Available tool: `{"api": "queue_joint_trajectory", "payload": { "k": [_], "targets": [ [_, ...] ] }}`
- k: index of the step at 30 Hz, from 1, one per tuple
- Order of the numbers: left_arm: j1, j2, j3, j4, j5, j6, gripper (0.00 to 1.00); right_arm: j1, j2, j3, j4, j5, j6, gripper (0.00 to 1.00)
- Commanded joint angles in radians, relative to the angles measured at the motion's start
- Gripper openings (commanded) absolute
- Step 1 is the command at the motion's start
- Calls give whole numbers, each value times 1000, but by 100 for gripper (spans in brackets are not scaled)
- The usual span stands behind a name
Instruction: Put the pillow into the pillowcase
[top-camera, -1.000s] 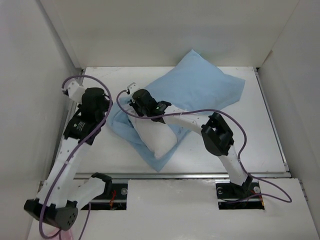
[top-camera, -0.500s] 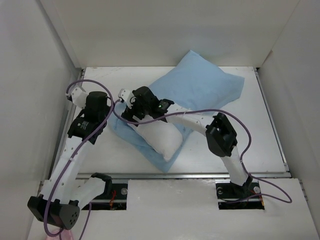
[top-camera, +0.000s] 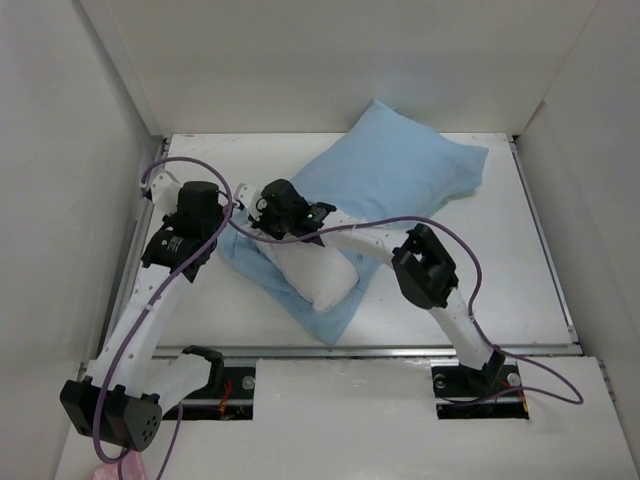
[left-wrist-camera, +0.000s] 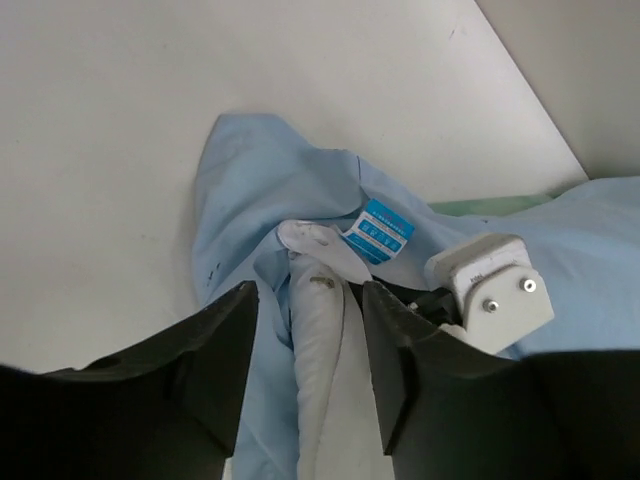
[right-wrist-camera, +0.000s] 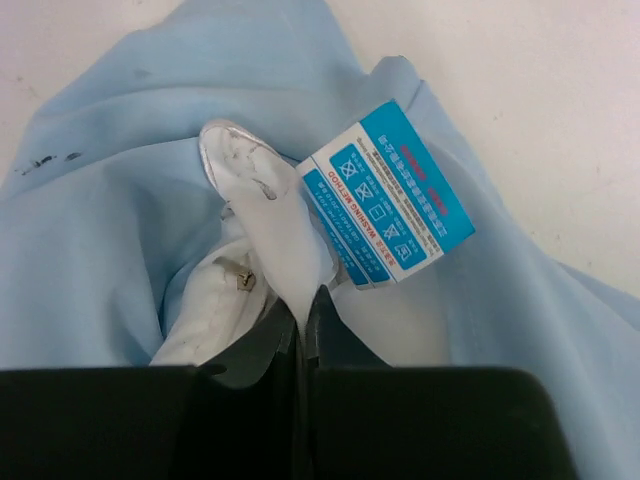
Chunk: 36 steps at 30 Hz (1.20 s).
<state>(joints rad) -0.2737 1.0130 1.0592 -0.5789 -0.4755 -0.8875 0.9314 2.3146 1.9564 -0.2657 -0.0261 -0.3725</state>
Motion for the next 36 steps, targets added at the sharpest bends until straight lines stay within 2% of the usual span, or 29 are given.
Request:
{"api": "queue_joint_trajectory", "payload": {
  "k": [1,2,3,5,6,8,11,15,19,22,24,25,29,31,35,36],
  "targets": [
    [2,-1,-22,59,34,36,46,9,-83,-75,41,86,46,0],
    [2,13,-31,68,57,36,53,9,-122,-99,65,86,88,0],
    [2,13,-41,68,70,45,64,9,-159,-114,78,68,102,0],
    [2,36,-73,109,116,64,70,-2,-257,-136,105,48,159,0],
    [2,36,-85,125,136,77,70,-15,-283,-145,105,31,174,0],
    [2,45,-123,186,179,120,66,-45,-340,-145,105,-40,201,0],
    [-66,45,-174,257,225,153,46,-88,-363,-116,73,-95,262,0],
    [-139,56,-243,417,287,186,45,-143,-383,-94,40,-222,316,0],
    [-157,127,-263,451,287,186,40,-172,-383,-71,14,-264,354,0],
    [-224,196,-272,474,247,186,40,-181,-373,-27,-16,-275,383,0],
    [-261,231,-272,488,154,124,51,-200,-363,1,-46,-305,402,0],
    [-287,275,-272,508,123,107,53,-200,-363,27,-46,-319,420,0],
    [-349,370,-263,579,81,61,55,-209,-342,125,-120,-331,455,0],
    [-358,422,-237,564,-7,10,57,-209,-331,179,-150,-331,466,0],
    [-340,533,-113,293,-228,-250,60,-209,-342,179,-150,-370,489,0],
    [-329,559,-50,146,-264,-324,63,-209,-342,179,-165,-379,489,0]
  ]
}}
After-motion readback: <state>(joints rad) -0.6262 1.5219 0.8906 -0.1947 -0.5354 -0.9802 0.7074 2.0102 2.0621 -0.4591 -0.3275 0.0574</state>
